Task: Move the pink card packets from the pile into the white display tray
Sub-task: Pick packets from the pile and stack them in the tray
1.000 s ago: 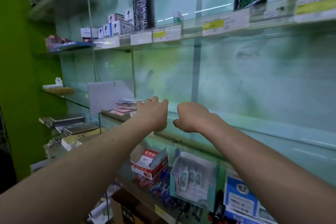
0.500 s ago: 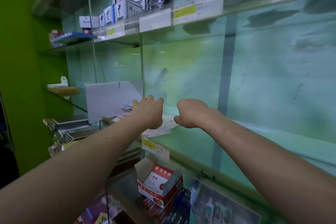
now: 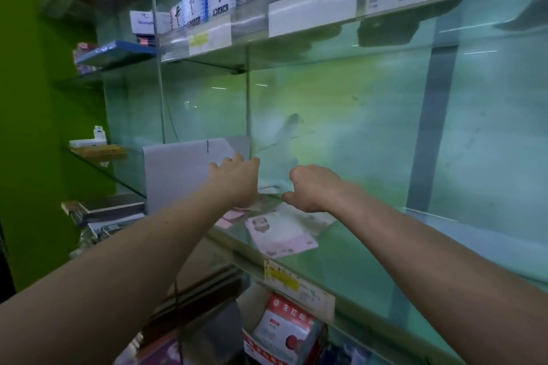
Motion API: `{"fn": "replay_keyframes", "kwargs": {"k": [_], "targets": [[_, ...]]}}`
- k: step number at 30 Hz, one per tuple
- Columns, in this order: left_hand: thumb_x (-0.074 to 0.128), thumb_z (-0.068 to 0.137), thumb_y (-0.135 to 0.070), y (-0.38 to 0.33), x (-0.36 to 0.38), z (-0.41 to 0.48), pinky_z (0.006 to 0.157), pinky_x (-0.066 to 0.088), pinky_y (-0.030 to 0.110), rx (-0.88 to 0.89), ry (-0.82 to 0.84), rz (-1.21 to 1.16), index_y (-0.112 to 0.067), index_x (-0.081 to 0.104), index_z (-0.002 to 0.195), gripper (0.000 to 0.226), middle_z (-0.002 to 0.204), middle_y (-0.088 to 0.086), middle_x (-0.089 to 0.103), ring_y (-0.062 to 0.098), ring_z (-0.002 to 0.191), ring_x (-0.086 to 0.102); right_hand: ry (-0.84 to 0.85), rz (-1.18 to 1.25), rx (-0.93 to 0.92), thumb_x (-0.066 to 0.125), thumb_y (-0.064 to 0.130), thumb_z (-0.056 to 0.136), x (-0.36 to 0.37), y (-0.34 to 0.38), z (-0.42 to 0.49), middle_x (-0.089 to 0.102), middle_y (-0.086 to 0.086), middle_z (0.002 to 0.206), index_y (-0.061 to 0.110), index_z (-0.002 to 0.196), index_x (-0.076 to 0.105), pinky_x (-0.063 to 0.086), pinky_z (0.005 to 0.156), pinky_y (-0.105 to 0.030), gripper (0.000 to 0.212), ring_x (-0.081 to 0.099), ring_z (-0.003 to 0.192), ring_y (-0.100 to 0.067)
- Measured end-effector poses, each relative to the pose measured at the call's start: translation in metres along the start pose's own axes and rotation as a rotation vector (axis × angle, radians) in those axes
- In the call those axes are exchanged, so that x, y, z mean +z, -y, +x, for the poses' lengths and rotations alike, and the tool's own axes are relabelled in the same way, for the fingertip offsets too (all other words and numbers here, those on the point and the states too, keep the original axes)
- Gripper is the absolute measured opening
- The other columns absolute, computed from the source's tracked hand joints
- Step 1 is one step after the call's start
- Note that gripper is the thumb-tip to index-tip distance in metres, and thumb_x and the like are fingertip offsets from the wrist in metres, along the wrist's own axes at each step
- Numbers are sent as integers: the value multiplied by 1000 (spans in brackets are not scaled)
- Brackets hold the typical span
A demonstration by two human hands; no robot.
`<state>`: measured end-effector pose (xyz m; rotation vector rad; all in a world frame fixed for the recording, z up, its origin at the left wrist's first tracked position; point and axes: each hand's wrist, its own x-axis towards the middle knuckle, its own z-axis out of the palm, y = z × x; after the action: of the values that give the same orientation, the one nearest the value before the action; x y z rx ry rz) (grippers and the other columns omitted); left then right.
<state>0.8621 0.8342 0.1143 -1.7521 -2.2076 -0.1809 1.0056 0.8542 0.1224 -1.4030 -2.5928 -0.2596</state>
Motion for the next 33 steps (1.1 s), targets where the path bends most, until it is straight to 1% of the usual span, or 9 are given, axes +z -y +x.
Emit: {"fn": "replay_keyframes", "kwargs": {"k": [2,5,9,18,21,25,28,30,33], "targets": [[57,90,-33,14,2,9,102,30,48,19,8,-2,-19,30,142,61,135,13,39,34,125,40,0,24,12,47,30,96,4,10,13,51,-1,83,11,81,47,36,62,-30,24,50,83,-26],[57,89,-30,35,3,21,104,30,48,52,9,-9,-21,25,146,66,139,14,36,34,128,38,-16,55,28,49,33,95,7,32,34,59,-11,114,8,106,56,38,72,-29,28,56,102,-31],[58,91,-32,56,10,33,101,34,47,123,-4,-49,-21,24,146,66,140,15,35,34,129,38,-22,91,59,51,35,94,14,57,63,59,-15,120,7,113,56,37,72,-28,34,57,107,-31],[63,88,-26,84,21,54,101,40,43,285,5,-133,-13,28,145,68,137,18,35,35,125,39,73,109,145,53,36,91,29,81,88,63,-11,112,8,114,61,40,69,-26,37,60,98,-27],[63,87,-26,88,26,60,102,39,44,327,11,-158,-14,28,144,69,137,17,37,35,126,38,106,52,145,57,36,89,24,85,88,60,-7,92,10,104,63,35,56,-26,32,55,82,-24],[64,85,-32,89,30,61,97,39,42,370,3,-163,-15,35,139,64,134,15,40,34,123,41,142,14,137,59,31,88,18,93,86,60,-7,89,11,94,63,37,62,-26,21,54,82,-26],[64,85,-34,88,31,63,94,40,41,392,-13,-163,-15,41,131,55,129,15,44,34,118,45,101,-36,138,58,23,90,17,98,86,49,-4,72,12,80,57,28,48,-26,15,46,75,-26],[63,85,-34,88,30,64,91,42,42,405,-17,-178,-14,45,125,48,125,14,47,34,115,47,43,-86,129,53,20,92,18,97,87,56,-9,83,8,94,62,29,50,-27,15,45,75,-26],[58,87,-30,89,27,66,88,46,40,430,-27,-212,-13,53,114,32,119,14,53,34,109,52,-101,-131,119,48,21,95,15,86,87,66,-14,101,10,99,64,34,63,-30,20,57,84,-31]]}}
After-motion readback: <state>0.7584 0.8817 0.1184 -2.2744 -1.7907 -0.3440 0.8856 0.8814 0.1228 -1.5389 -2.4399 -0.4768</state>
